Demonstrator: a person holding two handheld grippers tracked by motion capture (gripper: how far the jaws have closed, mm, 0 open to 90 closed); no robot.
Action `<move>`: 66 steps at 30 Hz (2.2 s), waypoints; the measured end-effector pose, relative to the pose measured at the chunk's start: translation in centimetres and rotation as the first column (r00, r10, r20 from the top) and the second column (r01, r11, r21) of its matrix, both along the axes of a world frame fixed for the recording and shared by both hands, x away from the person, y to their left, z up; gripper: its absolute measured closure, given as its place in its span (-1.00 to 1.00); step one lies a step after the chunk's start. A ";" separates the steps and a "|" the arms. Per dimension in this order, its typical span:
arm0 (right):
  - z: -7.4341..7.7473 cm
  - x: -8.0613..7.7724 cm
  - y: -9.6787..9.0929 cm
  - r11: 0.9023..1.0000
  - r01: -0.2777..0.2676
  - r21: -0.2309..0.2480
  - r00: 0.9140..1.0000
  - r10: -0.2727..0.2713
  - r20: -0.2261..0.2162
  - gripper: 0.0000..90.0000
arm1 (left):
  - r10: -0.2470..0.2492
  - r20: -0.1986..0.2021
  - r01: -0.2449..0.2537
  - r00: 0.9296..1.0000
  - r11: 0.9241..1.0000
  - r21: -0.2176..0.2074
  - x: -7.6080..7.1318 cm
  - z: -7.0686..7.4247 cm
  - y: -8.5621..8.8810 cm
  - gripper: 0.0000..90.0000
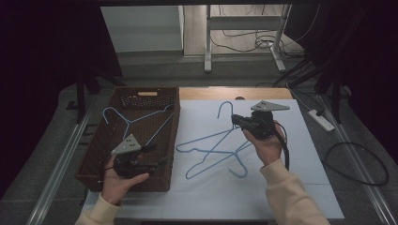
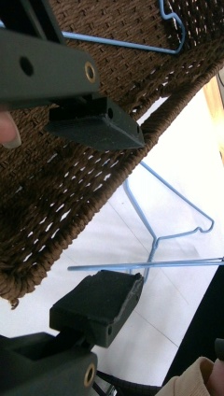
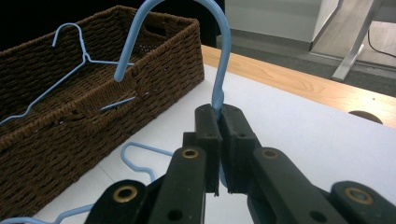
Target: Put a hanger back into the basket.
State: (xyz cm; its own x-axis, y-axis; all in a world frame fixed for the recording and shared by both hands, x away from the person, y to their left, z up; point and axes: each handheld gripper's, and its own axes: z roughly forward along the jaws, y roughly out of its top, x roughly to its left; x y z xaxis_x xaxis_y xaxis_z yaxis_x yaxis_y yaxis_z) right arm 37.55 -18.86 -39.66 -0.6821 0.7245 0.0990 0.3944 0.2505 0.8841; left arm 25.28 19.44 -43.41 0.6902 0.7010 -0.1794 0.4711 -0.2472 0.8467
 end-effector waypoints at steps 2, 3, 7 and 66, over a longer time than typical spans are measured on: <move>0.0 -0.2 -0.1 1.000 0.000 0.005 1.000 0.000 0.001 0.93 | -0.002 0.000 0.002 1.000 1.000 0.000 0.0 0.1 -0.1 -0.34; 0.0 -0.3 -0.1 1.000 -0.002 0.004 1.000 0.002 0.003 0.93 | -0.004 0.000 0.004 1.000 1.000 -0.001 0.0 0.1 -0.2 -0.34; 0.1 -0.6 -0.1 1.000 -0.008 0.008 1.000 0.008 0.008 0.93 | -0.008 -0.002 0.008 1.000 1.000 -0.003 0.1 0.2 -0.4 -0.34; 1.1 -3.8 1.7 0.997 -0.077 0.022 0.995 0.075 0.061 0.93 | -0.194 -0.149 0.209 0.970 0.973 0.094 3.9 -0.4 -13.4 -0.17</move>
